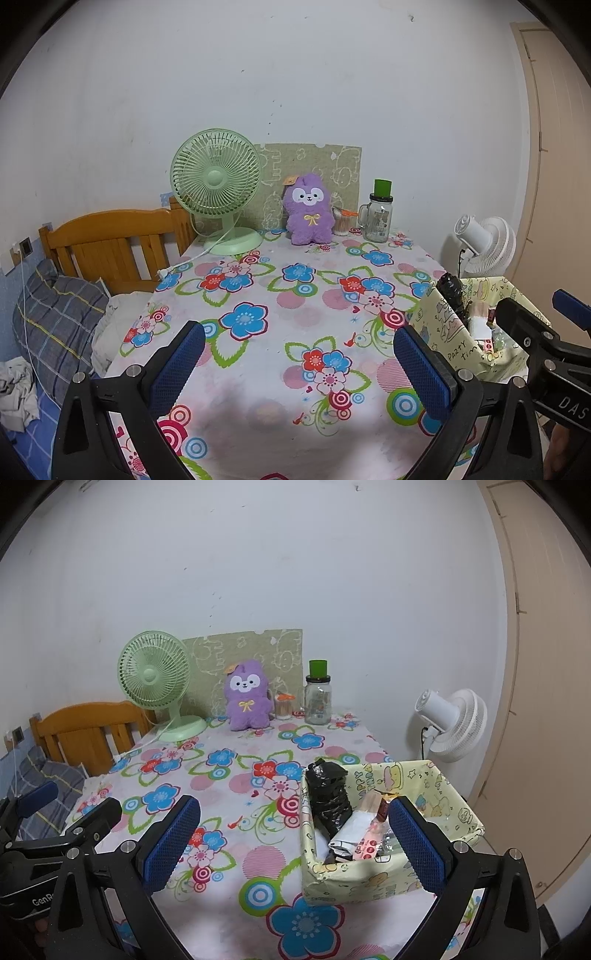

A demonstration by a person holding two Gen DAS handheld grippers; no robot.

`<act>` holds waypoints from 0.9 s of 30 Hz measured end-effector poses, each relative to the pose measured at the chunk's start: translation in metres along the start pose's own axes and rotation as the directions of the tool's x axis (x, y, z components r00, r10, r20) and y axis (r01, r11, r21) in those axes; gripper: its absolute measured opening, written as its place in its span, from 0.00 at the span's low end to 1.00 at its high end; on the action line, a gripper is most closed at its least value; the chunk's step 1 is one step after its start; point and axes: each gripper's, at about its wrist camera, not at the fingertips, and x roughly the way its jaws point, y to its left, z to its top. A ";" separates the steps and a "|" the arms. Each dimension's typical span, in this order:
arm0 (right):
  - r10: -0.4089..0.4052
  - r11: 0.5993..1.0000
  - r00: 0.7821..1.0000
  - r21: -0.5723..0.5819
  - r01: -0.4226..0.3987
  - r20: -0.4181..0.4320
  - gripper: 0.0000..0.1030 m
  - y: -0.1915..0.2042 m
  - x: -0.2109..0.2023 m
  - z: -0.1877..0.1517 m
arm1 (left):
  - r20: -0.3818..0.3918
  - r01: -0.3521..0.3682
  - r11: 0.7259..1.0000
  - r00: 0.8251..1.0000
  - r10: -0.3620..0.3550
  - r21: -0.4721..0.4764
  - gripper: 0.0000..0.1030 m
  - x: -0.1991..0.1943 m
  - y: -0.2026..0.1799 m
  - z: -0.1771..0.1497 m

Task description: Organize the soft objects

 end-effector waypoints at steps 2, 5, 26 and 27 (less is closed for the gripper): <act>0.000 1.000 1.000 0.002 0.000 0.000 1.00 -0.001 0.000 0.000 | 0.001 0.001 1.000 1.000 -0.001 0.000 1.00 0.000 0.000 0.000; 0.000 1.000 1.000 0.005 0.000 0.002 1.00 -0.003 0.000 0.001 | 0.000 0.000 1.000 1.000 0.000 0.000 1.00 0.000 -0.001 0.000; -0.009 1.000 1.000 0.019 0.009 0.004 1.00 -0.010 0.003 0.005 | 0.005 -0.004 1.000 1.000 0.004 0.004 1.00 0.002 -0.007 0.004; -0.009 1.000 1.000 0.019 0.009 0.004 1.00 -0.010 0.003 0.004 | 0.005 -0.004 1.000 1.000 0.004 0.004 1.00 0.001 -0.007 0.004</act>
